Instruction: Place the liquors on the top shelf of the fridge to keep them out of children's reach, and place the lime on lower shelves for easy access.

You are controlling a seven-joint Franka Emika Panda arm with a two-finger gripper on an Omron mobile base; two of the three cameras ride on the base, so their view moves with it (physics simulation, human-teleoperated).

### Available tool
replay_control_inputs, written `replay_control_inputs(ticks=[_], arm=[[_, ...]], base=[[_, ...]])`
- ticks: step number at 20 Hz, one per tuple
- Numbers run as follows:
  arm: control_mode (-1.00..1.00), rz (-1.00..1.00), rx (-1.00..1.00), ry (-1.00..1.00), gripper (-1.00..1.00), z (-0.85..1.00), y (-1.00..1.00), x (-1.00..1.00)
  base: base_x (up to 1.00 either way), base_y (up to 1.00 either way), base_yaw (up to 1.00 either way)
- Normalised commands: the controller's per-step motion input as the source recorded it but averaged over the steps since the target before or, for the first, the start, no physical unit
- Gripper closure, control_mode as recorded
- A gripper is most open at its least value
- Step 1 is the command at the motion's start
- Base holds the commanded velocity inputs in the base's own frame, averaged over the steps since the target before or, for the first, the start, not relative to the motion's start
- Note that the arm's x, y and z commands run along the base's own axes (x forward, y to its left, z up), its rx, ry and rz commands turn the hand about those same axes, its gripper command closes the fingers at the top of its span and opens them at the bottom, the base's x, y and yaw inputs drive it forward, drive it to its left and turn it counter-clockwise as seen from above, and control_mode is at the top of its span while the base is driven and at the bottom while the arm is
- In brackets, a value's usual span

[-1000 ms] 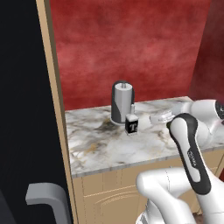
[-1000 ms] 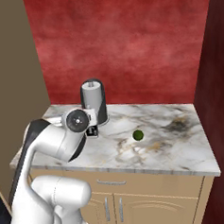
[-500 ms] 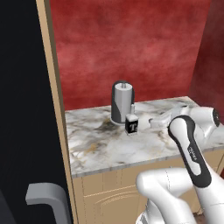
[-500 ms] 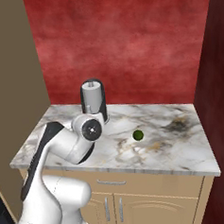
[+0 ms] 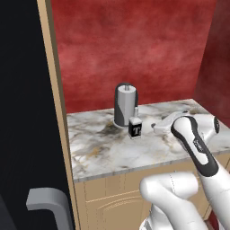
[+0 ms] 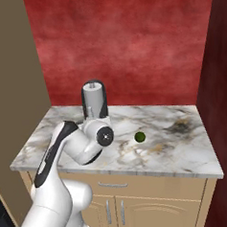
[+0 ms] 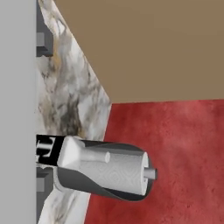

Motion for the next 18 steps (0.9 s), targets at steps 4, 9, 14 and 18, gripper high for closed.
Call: replay_control_inputs(ticks=[4,9,14,18], arm=[[-1.0,0.04,0.0,-0.08,-1.0,-0.09,-0.01,0.28],[-1.0,0.02,0.0,-0.1,-1.0,0.0,0.0,0.25],[-1.0,0.0,0.0,-0.06,-1.0,0.0,0.0,0.23],[-1.0,0.01,0.0,-0.04,-1.0,0.0,0.0,0.22]], base=[[0.0,0.0,0.0],[0.0,0.0,0.0],[0.0,0.0,0.0],[0.0,0.0,0.0]])
